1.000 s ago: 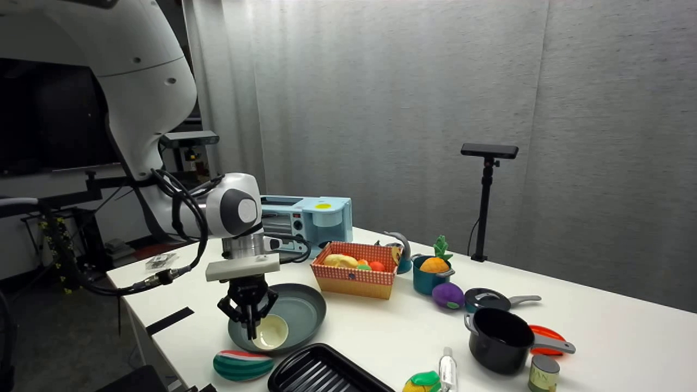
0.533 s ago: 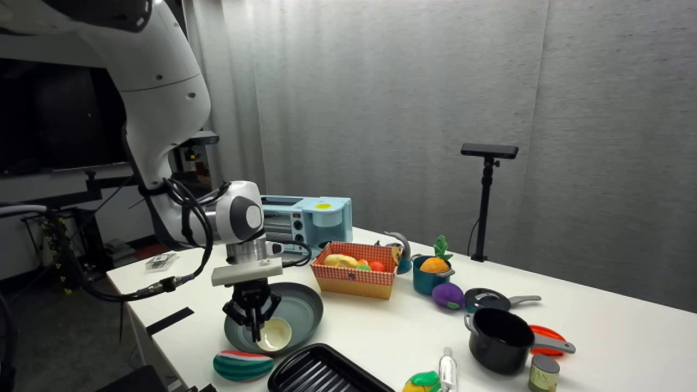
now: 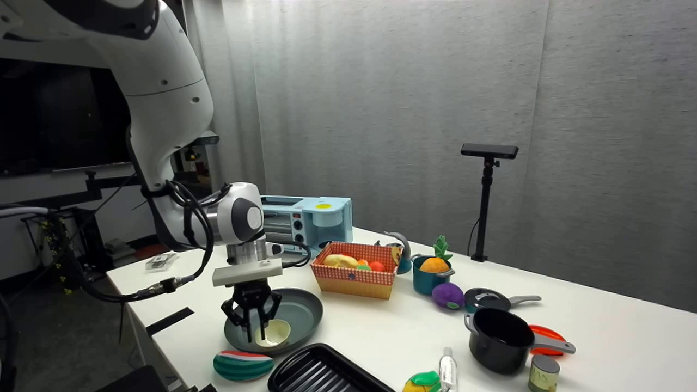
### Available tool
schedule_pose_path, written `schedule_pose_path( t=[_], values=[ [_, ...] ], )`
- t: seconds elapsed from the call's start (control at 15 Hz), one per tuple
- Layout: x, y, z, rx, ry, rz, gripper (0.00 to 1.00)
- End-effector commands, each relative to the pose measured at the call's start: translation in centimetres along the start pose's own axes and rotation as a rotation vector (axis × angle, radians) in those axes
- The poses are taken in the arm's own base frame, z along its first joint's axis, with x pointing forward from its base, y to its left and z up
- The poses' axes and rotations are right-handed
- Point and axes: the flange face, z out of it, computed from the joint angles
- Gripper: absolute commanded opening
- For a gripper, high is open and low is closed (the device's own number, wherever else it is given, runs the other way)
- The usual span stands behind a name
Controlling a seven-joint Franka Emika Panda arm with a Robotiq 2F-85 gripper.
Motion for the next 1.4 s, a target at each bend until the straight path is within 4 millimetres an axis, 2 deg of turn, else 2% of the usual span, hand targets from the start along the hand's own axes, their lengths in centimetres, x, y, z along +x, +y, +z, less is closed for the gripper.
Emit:
schedule_pose_path(
  t=[0.0,0.27,0.4,0.8,1.27,1.33],
  values=[
    [0.3,-0.2,-0.1,-0.020,-0.008,-0.003,0.59],
    [0.1,-0.2,-0.6,-0.014,0.001,-0.003,0.90],
    [-0.3,0.1,-1.3,-0.005,0.022,0.011,0.99],
    [-2.3,1.4,-5.0,0.058,0.110,0.063,1.00],
    [-6.6,3.5,-9.4,0.140,0.186,0.121,1.00],
    [-4.4,3.6,-8.1,0.120,0.178,0.117,1.00]
  ],
)
